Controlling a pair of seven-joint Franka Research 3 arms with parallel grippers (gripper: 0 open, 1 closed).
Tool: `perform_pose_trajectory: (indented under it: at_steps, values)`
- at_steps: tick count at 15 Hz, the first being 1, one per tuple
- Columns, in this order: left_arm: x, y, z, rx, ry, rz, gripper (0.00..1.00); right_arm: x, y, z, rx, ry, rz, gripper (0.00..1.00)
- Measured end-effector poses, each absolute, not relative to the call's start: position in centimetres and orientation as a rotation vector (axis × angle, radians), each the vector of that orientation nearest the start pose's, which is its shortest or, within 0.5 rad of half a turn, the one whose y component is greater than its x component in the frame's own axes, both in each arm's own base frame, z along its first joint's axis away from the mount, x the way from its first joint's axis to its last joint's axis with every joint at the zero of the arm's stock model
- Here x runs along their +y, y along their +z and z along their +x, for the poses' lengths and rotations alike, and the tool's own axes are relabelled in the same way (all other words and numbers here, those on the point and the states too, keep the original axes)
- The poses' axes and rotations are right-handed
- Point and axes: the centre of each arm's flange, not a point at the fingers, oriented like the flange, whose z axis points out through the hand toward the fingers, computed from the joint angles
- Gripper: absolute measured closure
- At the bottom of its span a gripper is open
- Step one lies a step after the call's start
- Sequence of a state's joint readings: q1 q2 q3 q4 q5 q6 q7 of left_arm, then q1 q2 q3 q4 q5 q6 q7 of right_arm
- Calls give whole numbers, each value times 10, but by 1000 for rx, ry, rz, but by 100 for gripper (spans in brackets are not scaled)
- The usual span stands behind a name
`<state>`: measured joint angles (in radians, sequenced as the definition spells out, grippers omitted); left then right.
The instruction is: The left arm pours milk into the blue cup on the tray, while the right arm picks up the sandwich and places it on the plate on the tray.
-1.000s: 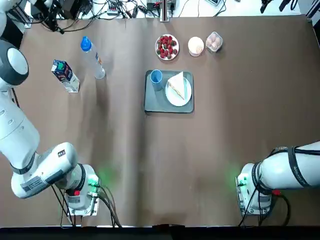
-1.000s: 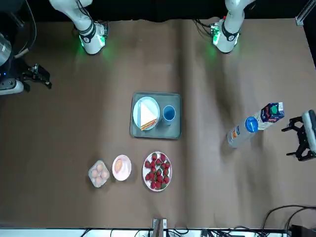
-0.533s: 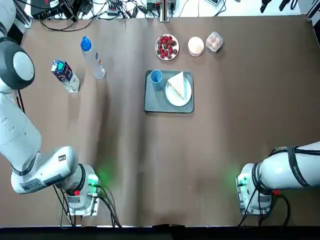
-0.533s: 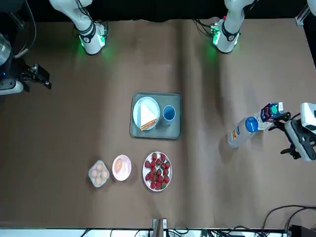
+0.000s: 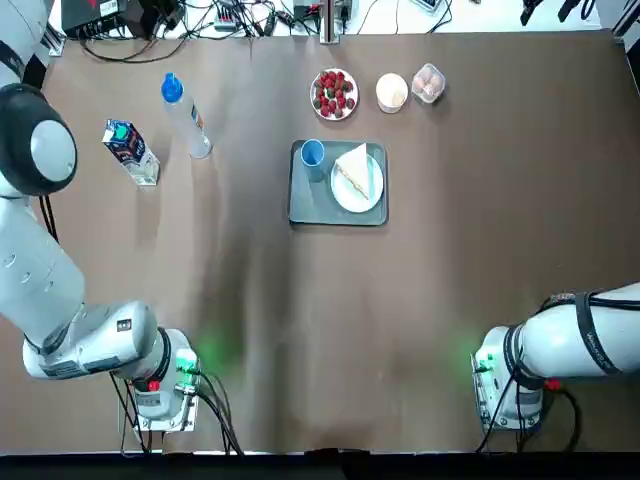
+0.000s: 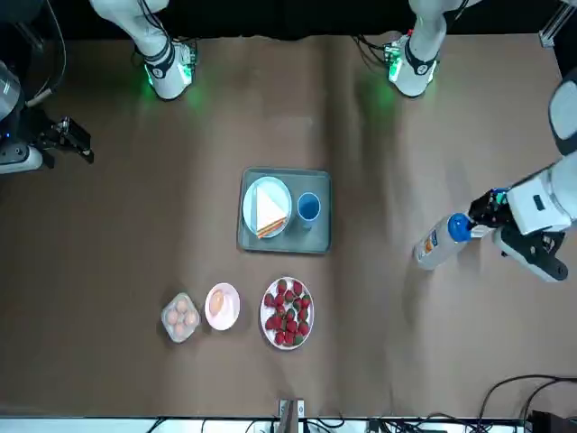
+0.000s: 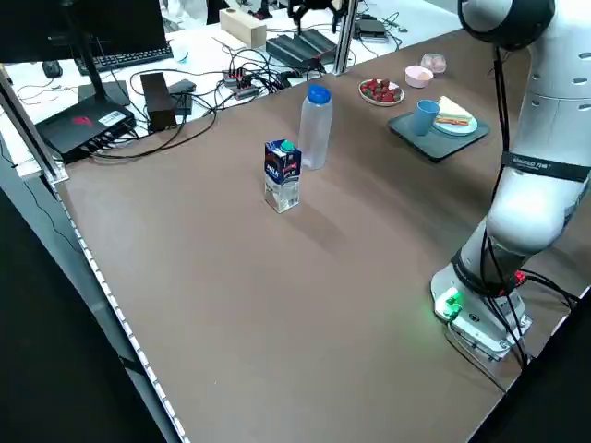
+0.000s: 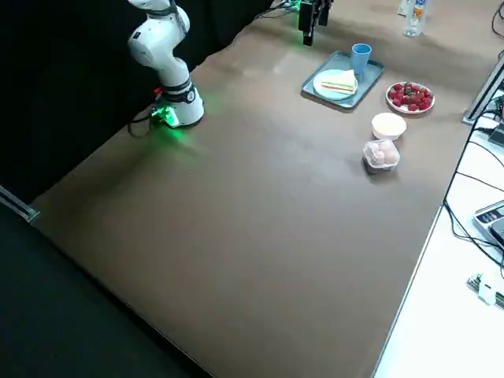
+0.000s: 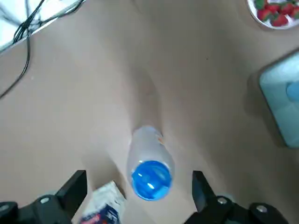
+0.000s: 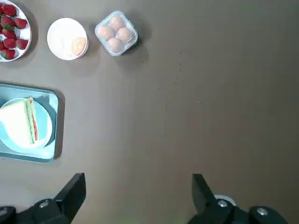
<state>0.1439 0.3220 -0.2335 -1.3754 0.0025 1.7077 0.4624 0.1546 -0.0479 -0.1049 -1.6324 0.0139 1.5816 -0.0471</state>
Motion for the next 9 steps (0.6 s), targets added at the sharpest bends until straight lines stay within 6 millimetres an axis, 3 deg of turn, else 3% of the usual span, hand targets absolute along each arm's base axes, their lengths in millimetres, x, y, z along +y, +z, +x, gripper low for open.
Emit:
perform_pose_trajectory:
  at_steps: [1,4,6,9]
  values:
    - [-56,550,646,680,-12,-3101,1,27,622,539,-152,4,-3119,0]
    - [-78,569,625,438,13,-3117,1,27,623,540,-152,4,-3119,0]
    - [-84,585,609,343,17,-3117,1,27,623,540,-152,3,-3119,0]
    - [-76,621,577,277,63,-3103,1,27,623,540,-152,3,-3119,0]
